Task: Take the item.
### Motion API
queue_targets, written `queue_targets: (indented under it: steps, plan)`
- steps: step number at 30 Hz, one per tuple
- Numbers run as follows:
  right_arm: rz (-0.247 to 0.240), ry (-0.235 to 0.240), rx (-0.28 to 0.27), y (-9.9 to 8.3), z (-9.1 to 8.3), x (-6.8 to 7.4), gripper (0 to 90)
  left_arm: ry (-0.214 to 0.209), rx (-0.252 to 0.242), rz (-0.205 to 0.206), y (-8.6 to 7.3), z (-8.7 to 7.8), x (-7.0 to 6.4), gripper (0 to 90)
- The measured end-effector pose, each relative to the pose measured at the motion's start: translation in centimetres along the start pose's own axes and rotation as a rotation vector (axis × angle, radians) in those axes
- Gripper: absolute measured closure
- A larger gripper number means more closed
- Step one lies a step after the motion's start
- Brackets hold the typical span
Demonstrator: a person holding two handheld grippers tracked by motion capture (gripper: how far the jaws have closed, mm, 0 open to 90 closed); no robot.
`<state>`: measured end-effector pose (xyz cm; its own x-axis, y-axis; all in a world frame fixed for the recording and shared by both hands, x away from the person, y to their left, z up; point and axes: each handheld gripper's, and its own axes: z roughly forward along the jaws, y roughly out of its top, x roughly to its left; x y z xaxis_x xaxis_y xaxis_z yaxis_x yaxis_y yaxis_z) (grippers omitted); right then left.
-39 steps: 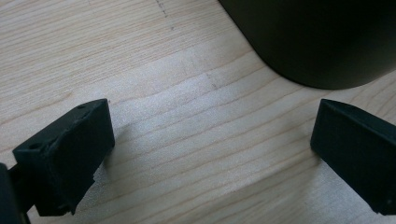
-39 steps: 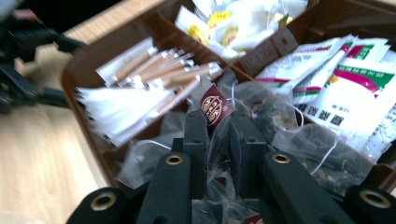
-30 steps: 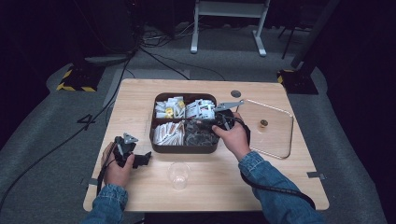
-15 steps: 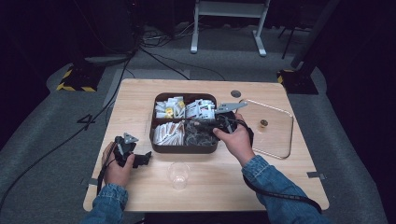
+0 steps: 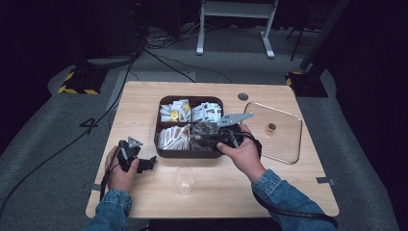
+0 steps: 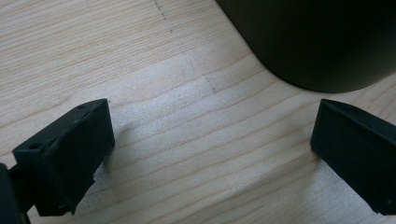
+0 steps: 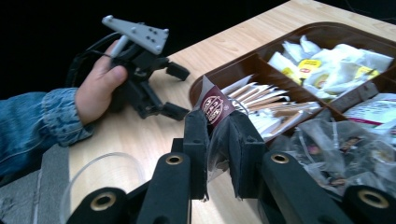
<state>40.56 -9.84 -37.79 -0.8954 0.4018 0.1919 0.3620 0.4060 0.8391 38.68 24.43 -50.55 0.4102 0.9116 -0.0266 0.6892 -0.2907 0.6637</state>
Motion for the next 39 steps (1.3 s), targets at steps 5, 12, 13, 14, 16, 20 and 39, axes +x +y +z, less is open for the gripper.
queue_targets:
  steps: [5, 12, 13, 14, 16, 20, 39]
  plan:
    - [-0.018, 0.029, 0.007, -0.2, 0.0, 1.4, 79.5, 0.0, 0.0, 0.0, 0.0, 0.0, 0.0, 0.0]
    - [-0.042, 0.058, 0.031, -0.7, 0.4, 2.9, 79.5, 0.0, 0.0, 0.0, 0.0, 0.0, 0.0, 0.0]
    - [-0.044, 0.063, 0.033, -0.8, 0.5, 3.1, 79.5, 0.0, 0.0, 0.0, 0.0, 0.0, 0.0, 0.0]
    - [-0.045, 0.068, 0.037, -0.9, 0.6, 3.2, 79.5, 0.0, 0.0, 0.0, 0.0, 0.0, 0.0, 0.0]
    - [-0.045, 0.079, 0.041, -1.1, 0.8, 3.5, 79.5, 0.0, 0.0, 0.0, 0.0, 0.0, 0.0, 0.0]
    - [-0.044, 0.109, 0.057, -1.5, 1.3, 4.0, 79.5, 0.0, 0.0, 0.0, 0.0, 0.0, 0.0, 0.0]
    - [-0.086, 0.165, 0.144, -3.0, 2.8, 6.2, 79.5, 0.0, 0.0, 0.0, 0.0, 0.0, 0.0, 0.0]
